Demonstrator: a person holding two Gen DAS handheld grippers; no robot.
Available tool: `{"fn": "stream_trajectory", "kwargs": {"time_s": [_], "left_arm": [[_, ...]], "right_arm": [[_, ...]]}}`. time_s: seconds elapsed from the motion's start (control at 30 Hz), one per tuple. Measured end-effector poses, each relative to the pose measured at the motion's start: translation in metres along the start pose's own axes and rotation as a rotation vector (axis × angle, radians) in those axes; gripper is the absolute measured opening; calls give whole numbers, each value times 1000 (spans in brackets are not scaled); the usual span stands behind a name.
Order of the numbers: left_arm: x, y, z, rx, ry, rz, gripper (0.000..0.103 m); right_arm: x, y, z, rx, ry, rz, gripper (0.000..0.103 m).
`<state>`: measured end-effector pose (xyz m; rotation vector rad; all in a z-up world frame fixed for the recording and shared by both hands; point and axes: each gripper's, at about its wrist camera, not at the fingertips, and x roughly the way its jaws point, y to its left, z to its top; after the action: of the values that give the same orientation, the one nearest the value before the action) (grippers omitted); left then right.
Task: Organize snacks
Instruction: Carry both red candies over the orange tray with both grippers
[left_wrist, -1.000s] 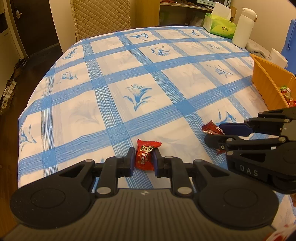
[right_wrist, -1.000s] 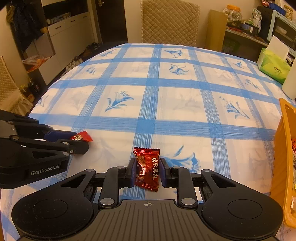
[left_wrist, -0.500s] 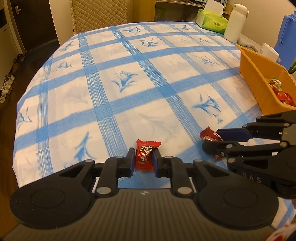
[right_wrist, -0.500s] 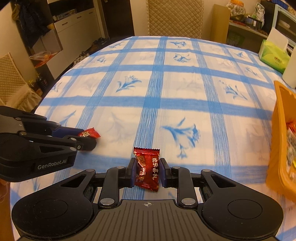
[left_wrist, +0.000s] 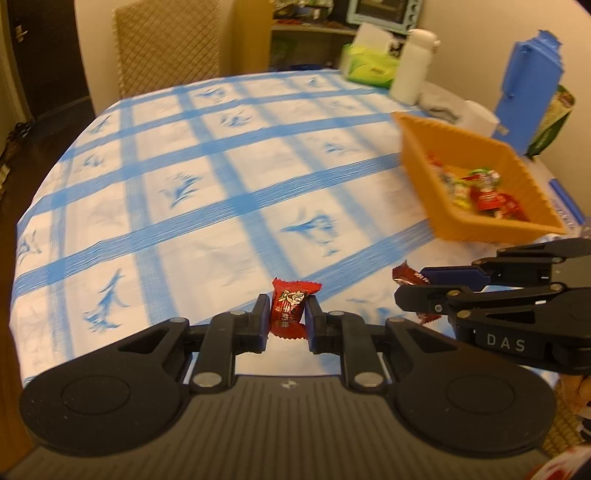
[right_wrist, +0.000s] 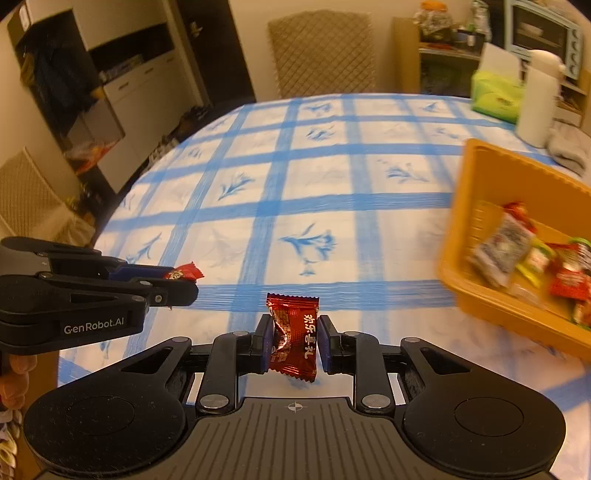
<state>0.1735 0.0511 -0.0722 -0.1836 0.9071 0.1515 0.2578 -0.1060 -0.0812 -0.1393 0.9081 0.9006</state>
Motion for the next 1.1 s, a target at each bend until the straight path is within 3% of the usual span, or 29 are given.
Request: {"fn": "stream_trajectory", "kwargs": {"time_s": [0.6,1.1], "left_arm": [[-15,-116,30,112,-78,-117,18],[15,-185,67,167,-104,-124,18]], "right_arm": [[-115,-107,-32,181,-107,-111,26],[-148,-183,-23,205,-168,-160,26]]}}
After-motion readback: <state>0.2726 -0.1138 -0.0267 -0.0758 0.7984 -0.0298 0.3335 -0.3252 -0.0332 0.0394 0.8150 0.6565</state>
